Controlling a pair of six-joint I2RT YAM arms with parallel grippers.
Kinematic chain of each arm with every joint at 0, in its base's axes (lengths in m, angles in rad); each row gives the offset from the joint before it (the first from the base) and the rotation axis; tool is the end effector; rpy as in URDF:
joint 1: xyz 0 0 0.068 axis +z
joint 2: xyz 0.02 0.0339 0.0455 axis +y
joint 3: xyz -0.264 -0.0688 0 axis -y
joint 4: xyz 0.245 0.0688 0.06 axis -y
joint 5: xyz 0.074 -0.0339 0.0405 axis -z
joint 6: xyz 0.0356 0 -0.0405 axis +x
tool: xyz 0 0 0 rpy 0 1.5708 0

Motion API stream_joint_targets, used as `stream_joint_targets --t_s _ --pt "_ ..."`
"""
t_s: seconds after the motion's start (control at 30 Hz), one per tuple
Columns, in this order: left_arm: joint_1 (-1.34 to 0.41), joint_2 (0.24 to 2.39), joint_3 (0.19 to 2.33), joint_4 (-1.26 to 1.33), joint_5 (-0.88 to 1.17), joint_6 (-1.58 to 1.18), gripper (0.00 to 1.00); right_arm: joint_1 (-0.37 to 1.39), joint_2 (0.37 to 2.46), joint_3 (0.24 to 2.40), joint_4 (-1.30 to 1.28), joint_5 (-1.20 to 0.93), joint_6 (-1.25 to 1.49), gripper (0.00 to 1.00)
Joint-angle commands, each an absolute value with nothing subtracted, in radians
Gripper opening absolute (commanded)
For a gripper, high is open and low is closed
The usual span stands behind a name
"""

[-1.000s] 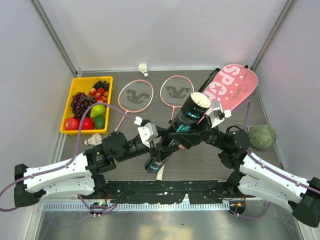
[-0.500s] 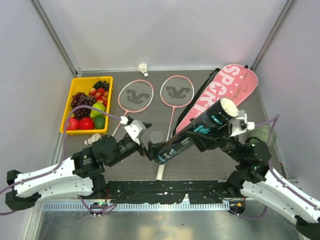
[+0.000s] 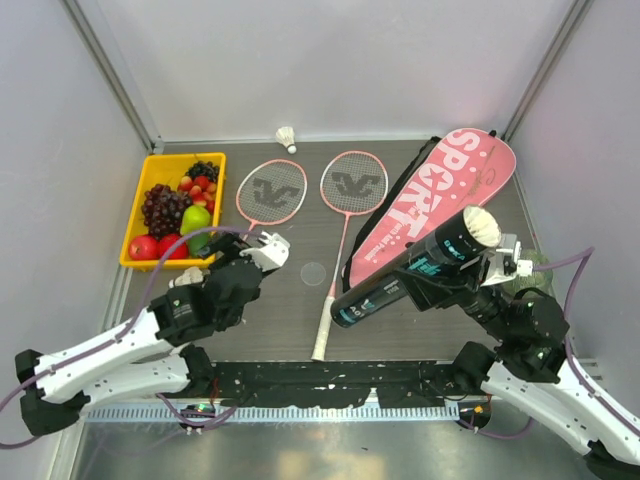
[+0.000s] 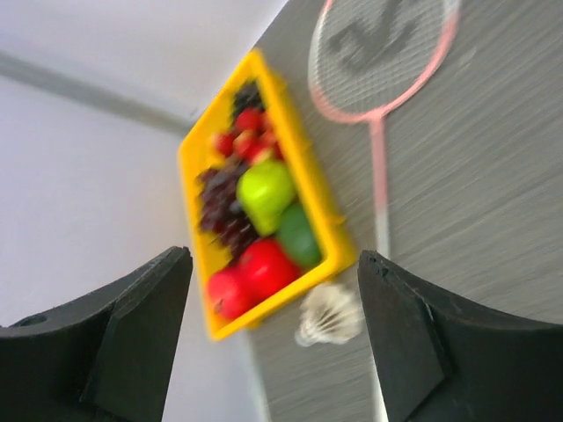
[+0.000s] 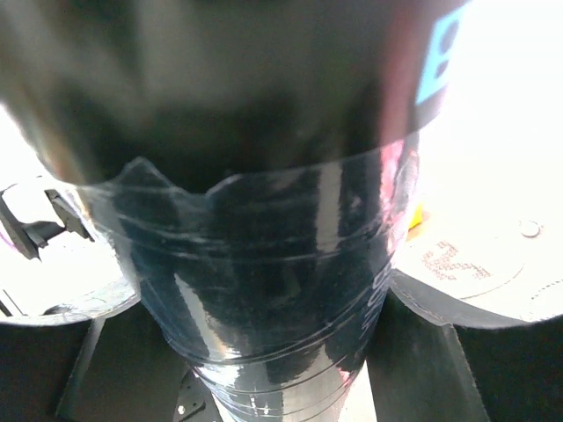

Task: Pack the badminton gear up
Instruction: Adjust the shuttle tube, then pick up the shuttlecock at the center of the board.

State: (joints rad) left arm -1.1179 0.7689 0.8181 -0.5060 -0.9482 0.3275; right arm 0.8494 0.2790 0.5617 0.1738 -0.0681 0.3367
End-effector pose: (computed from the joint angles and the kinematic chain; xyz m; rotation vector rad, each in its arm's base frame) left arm 0.0947 -0.1286 0.3273 0.7435 1.6948 0.4122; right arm 0.0530 0.0640 0.3604 -0.3617 1.1253 1.0921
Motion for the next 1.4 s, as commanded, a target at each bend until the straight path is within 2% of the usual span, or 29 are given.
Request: stream_joint_targets --t_s 0.0,0.07,0.13,0.27,0.57,0.73,0.97,1.03,1.37 --pt "-0.941 0.830 0.944 -0.759 -1.105 0.228 0.78 0.851 0.241 0.595 0.141 -0.052 0.307 0.05" --pt "-0.840 0.827 1.014 -0.854 -0.981 -0.028 0.76 0.851 0.233 0.617 0.118 -0.064 0.292 0.05" --pt "-0.793 0.799 1.003 -0.827 -0.895 -0.147 0.76 0.850 0.236 0.649 0.085 -0.080 0.264 0.06" --pt "-0.730 0.773 0.927 -0.781 -0.943 -0.274 0.64 0.851 0.229 0.712 0.012 -0.091 0.223 0.05" --pt "-0.514 0.893 0.821 -0.834 -0.832 -0.547 0.65 0.851 0.173 0.730 -0.021 -0.060 0.201 0.05" --pt "-0.459 1.000 0.782 -0.825 -0.773 -0.591 0.62 0.850 0.152 0.738 -0.051 -0.054 0.189 0.05" --pt "-0.417 1.126 0.769 -0.795 -0.799 -0.559 0.58 0.851 0.112 0.788 -0.115 -0.034 0.152 0.05" --pt "-0.382 1.182 0.804 -0.799 -0.799 -0.535 0.54 0.851 0.100 0.801 -0.126 -0.029 0.146 0.05" --pt "-0.298 1.399 0.902 -0.816 -0.782 -0.450 0.52 0.851 0.066 0.890 -0.207 -0.017 0.104 0.05"
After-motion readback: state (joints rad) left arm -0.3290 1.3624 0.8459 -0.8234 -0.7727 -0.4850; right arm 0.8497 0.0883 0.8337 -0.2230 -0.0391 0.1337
